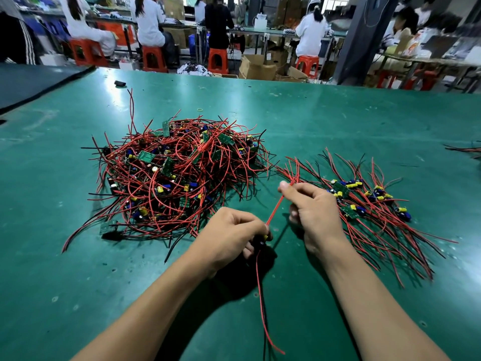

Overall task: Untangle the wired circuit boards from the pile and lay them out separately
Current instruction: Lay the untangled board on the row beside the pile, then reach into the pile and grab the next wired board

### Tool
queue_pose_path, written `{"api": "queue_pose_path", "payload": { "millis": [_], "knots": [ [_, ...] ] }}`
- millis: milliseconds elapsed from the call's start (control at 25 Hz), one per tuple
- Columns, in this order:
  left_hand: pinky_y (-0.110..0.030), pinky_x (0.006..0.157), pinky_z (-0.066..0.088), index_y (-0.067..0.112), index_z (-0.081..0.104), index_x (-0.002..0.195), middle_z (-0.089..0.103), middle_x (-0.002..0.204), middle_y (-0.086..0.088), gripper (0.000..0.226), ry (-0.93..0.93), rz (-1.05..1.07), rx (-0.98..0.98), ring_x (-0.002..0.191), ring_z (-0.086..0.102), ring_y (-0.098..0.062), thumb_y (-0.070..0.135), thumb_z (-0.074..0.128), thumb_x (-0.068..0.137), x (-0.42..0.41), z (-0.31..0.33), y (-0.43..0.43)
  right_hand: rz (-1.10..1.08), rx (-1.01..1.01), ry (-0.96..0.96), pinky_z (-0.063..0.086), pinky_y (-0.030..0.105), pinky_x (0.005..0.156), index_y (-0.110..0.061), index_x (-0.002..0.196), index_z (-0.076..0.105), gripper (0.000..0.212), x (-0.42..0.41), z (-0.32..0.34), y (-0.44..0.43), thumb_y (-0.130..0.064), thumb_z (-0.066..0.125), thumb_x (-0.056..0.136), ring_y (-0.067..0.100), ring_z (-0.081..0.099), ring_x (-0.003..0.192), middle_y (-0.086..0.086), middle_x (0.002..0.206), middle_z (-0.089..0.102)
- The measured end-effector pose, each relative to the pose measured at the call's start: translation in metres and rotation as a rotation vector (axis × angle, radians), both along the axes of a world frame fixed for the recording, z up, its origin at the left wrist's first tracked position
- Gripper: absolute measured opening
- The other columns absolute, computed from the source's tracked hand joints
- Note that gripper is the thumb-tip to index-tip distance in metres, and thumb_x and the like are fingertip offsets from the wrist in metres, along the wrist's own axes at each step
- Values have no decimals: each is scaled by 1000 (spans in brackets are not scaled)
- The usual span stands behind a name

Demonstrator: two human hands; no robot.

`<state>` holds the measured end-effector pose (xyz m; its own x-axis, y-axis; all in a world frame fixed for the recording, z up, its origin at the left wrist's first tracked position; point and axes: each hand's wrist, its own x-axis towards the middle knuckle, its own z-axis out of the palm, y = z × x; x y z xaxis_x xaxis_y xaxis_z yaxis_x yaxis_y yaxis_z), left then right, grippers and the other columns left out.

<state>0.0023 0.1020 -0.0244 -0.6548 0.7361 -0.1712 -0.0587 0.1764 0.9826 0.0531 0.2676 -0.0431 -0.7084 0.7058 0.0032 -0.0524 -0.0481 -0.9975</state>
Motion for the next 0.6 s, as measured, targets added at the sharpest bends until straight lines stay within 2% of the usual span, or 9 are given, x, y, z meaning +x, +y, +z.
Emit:
{"api": "queue_pose_path", "payload": {
  "millis": [160, 200, 280, 360, 440, 520, 600],
  "knots": [
    [-17, 46, 41, 9, 75, 67, 61, 55, -2, 22, 136, -71, -53, 45, 52, -13, 7, 64, 85, -1, 2, -3, -68, -144, 90, 26, 18, 39, -5, 80, 66, 19, 1, 0, 10, -19, 72, 92, 7, 31, 39, 3, 67, 61],
    [-18, 48, 43, 11, 75, 66, 62, 57, -3, 23, 147, -81, -56, 48, 53, -15, 7, 64, 85, -1, 2, -5, -53, -189, 108, 26, 18, 38, -6, 80, 64, 20, 1, 1, 9, -20, 71, 93, 6, 31, 39, -1, 67, 64],
    [-19, 51, 44, 13, 75, 65, 63, 59, -3, 25, 144, -88, -51, 54, 55, -17, 6, 63, 86, -2, 1, -7, 2, -263, 122, 25, 18, 37, -6, 83, 64, 21, 1, 2, 3, -24, 70, 92, 5, 32, 39, -6, 58, 55],
    [-18, 49, 45, 12, 74, 66, 63, 58, -2, 26, 108, -63, -18, 52, 55, -13, 5, 63, 88, -3, 0, -8, 121, -292, 73, 26, 17, 38, -4, 88, 68, 29, 4, 5, -4, -33, 73, 83, 5, 34, 41, -7, 59, 49],
    [-16, 47, 43, 13, 73, 67, 62, 59, 0, 28, 43, -22, 33, 48, 54, -9, 6, 61, 92, -3, -2, -7, 335, -291, -43, 32, 17, 40, -6, 93, 73, 34, 10, 6, -15, -36, 76, 77, 6, 42, 44, -5, 64, 56],
    [-15, 45, 41, 14, 71, 65, 62, 59, 1, 33, -16, -5, 88, 46, 54, -7, 7, 59, 95, -2, -2, -6, 538, -314, -115, 46, 20, 46, -6, 97, 76, 28, 15, 8, -24, -29, 78, 81, 13, 58, 52, 4, 70, 67],
    [-14, 44, 40, 13, 69, 62, 59, 55, 4, 35, -25, -7, 108, 44, 52, -4, 7, 58, 95, -3, -1, -7, 550, -254, -160, 46, 20, 47, -8, 95, 77, 23, 16, 10, -27, -29, 76, 86, 14, 58, 52, 6, 67, 67]
  ]
}}
